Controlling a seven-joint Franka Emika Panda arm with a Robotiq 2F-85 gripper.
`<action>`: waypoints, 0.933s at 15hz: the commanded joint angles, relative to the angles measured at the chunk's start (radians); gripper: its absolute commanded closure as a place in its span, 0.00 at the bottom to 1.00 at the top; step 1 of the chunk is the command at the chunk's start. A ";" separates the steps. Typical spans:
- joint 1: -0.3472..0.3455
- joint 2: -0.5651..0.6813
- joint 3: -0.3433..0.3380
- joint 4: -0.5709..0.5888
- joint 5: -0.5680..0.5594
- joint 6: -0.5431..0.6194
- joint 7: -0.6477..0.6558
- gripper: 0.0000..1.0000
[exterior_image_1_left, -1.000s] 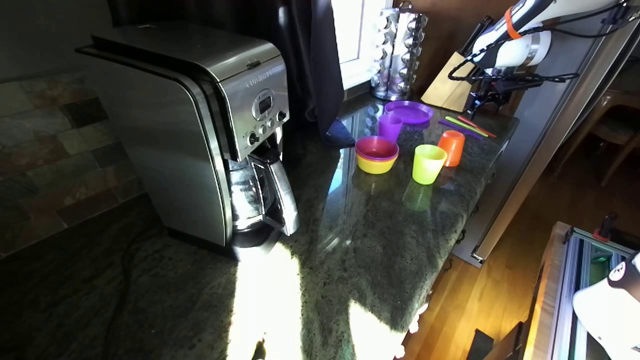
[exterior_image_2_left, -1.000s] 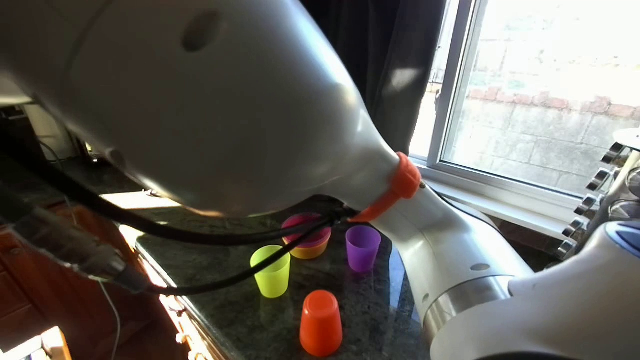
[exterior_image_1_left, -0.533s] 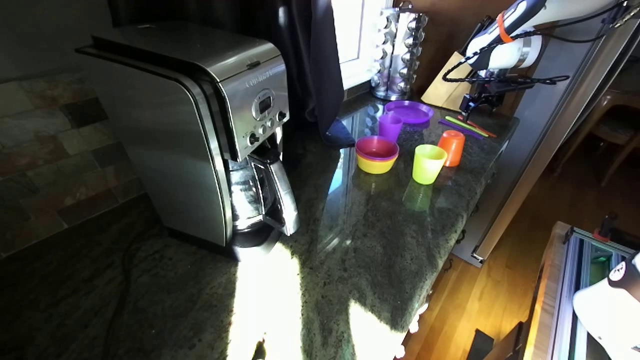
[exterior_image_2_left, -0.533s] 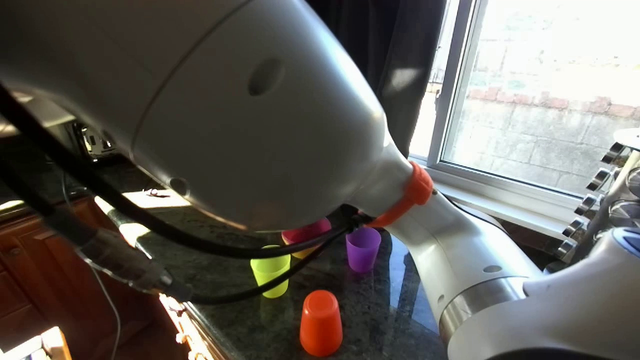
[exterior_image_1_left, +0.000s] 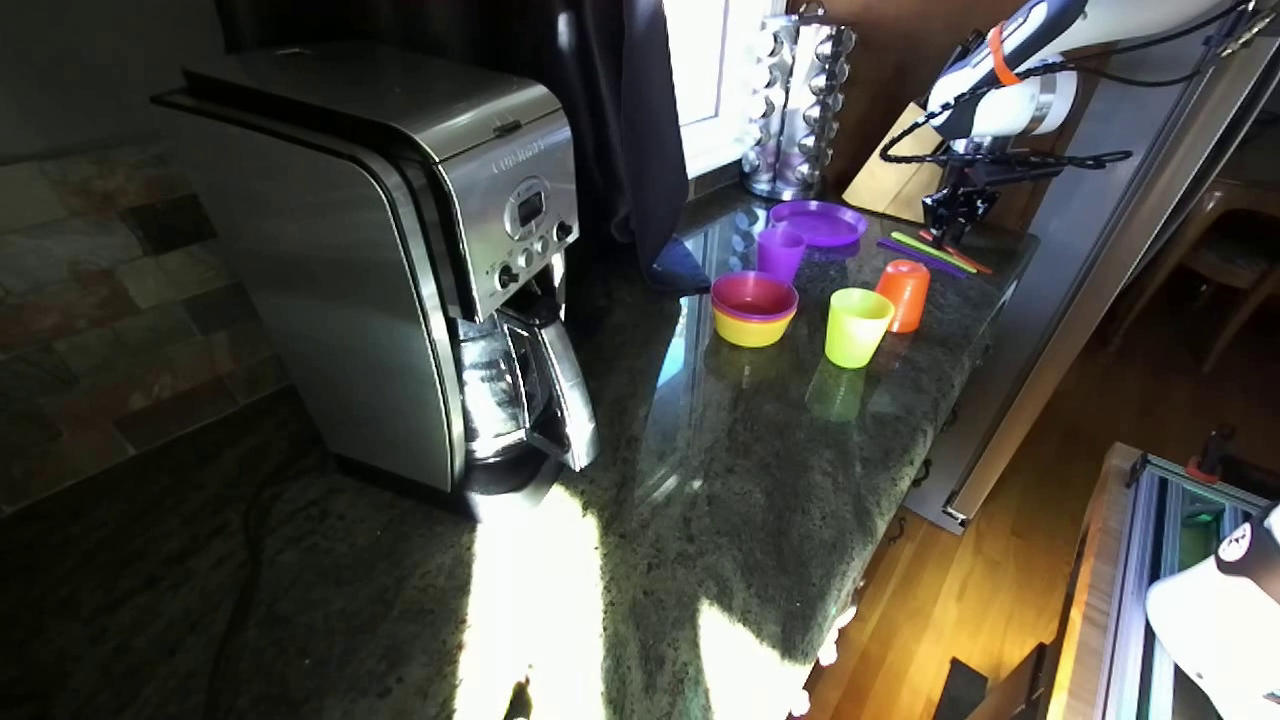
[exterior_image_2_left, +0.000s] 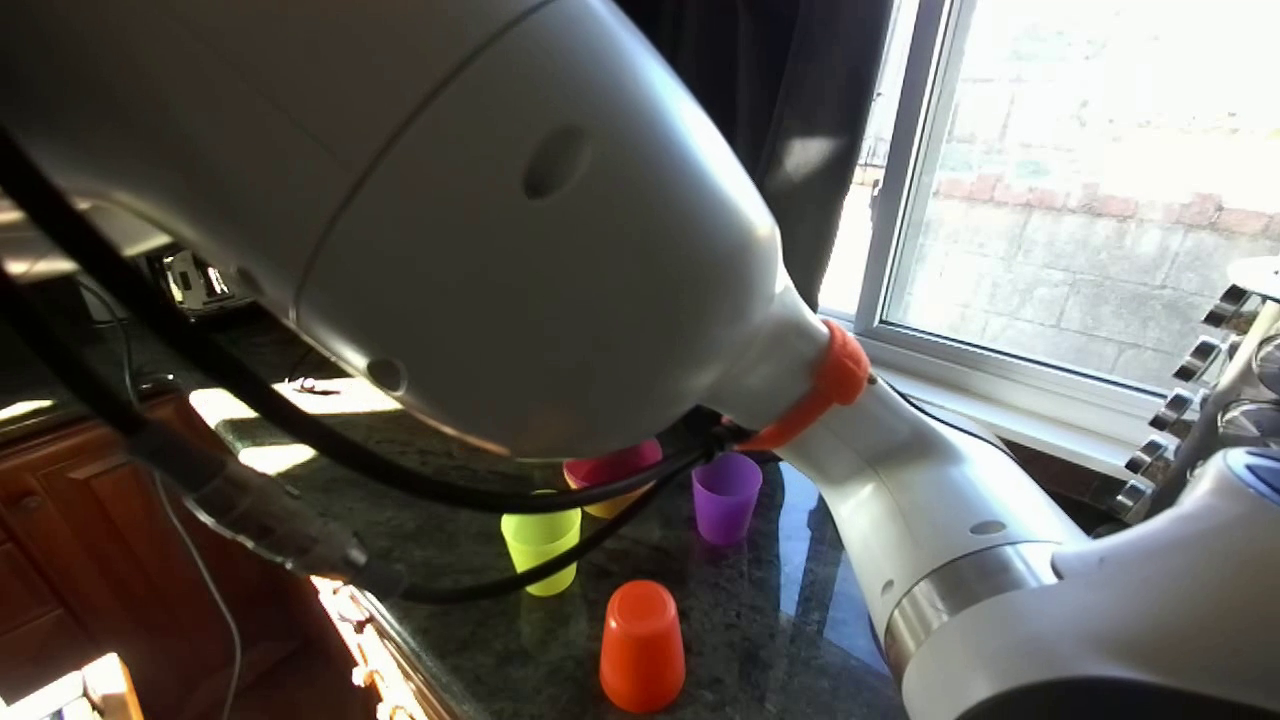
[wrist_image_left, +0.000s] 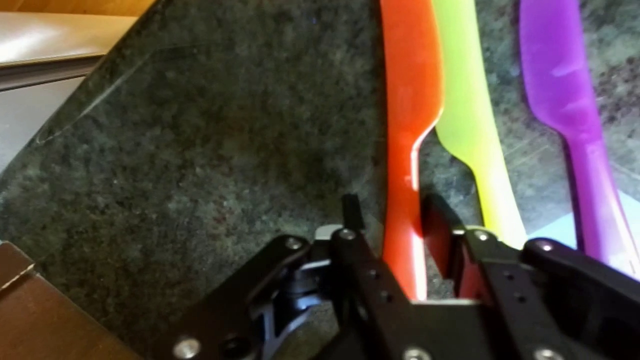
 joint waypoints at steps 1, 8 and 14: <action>-0.009 0.028 -0.001 0.039 -0.010 -0.040 0.028 0.95; -0.022 -0.016 -0.018 0.027 -0.029 -0.054 0.009 1.00; -0.010 -0.045 -0.064 0.000 -0.075 -0.038 0.048 0.74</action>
